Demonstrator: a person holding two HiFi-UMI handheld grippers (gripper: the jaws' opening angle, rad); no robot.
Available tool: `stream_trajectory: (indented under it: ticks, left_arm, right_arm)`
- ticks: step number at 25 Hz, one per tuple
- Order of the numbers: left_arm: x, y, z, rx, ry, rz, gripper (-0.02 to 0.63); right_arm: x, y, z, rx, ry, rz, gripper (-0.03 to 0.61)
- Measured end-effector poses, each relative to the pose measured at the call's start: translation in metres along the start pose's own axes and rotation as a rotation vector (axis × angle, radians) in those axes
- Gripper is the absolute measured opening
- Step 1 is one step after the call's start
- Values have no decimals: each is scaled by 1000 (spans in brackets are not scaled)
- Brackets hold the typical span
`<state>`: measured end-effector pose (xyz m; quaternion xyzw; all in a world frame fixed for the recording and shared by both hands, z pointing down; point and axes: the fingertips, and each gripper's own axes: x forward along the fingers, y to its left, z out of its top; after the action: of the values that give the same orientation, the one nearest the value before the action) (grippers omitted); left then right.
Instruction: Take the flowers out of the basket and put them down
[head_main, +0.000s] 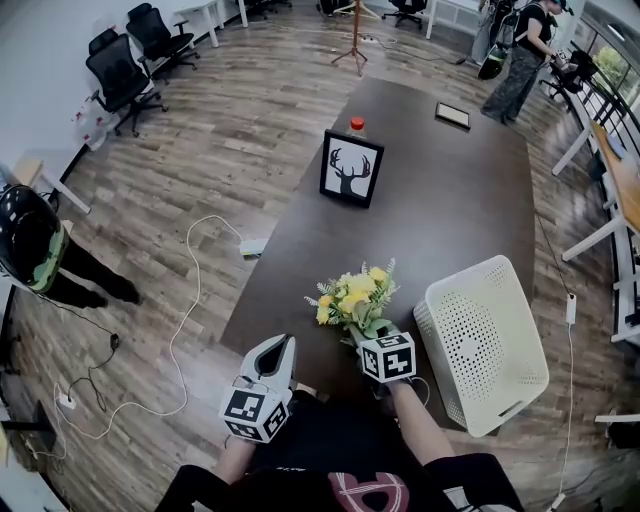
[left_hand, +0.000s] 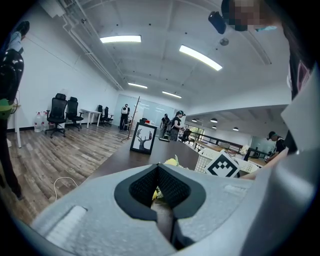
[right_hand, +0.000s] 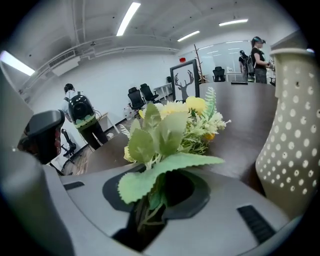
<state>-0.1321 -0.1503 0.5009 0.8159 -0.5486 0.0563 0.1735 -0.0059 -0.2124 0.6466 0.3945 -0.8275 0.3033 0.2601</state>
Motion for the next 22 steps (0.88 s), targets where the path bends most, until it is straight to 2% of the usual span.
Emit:
stream_trajectory:
  ticks: [4,11,15,17,22]
  left_arm:
    - [1,2,0,-3,-3,0,7]
    - [5,-1,0,-9,-3,-18,6]
    - [8,-4,2,-10,-10,-36,6]
    - [9,-6,2,-13,-14,-42,6]
    - [11,-11,2,-15,-17,-58,7]
  right_arm:
    - [-1,-2,-2,18,12,4,138]
    - [-10,-11,-7,35,13,-27,258]
    - [-19,-14,-5,67,-18,-37,291]
    - [-24,-16,-4,75,-31,-45,333]
    - [-36,-15,0,82,-63,-38,362]
